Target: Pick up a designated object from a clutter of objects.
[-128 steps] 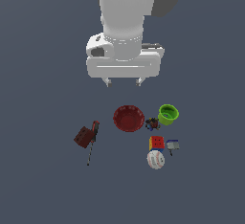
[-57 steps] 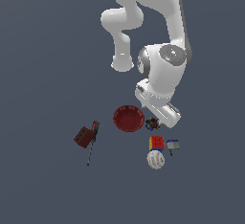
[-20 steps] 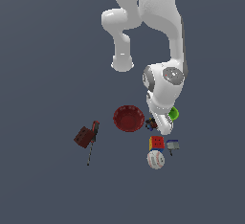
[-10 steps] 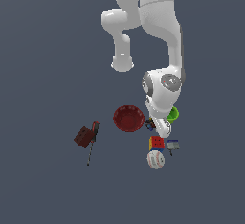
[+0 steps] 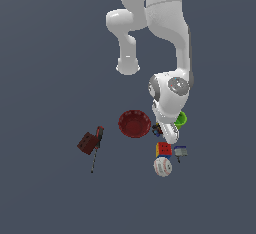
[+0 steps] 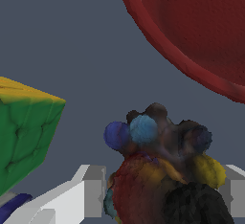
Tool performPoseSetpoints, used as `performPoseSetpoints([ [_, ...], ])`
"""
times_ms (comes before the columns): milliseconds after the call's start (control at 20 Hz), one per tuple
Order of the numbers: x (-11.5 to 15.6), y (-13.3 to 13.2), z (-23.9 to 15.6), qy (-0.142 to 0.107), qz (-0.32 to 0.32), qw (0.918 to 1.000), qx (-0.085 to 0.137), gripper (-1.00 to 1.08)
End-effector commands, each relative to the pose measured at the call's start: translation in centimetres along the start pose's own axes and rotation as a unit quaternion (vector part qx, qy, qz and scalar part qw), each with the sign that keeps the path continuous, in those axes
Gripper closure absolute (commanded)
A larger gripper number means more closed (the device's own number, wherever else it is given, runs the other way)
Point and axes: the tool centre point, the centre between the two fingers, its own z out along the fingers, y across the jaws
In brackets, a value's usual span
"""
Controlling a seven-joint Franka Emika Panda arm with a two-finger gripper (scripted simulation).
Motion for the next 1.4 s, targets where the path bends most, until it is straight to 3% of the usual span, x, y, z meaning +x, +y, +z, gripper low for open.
performPoseSetpoints([
  [0, 0.0, 0.0, 0.0, 0.0, 0.0, 1.0, 0.0, 1.08],
  [600, -0.8, -0.5, -4.9, 0.0, 0.0, 1.0, 0.0, 1.08],
  [1350, -3.2, -2.3, -19.7, 0.0, 0.0, 1.0, -0.002, 1.08],
])
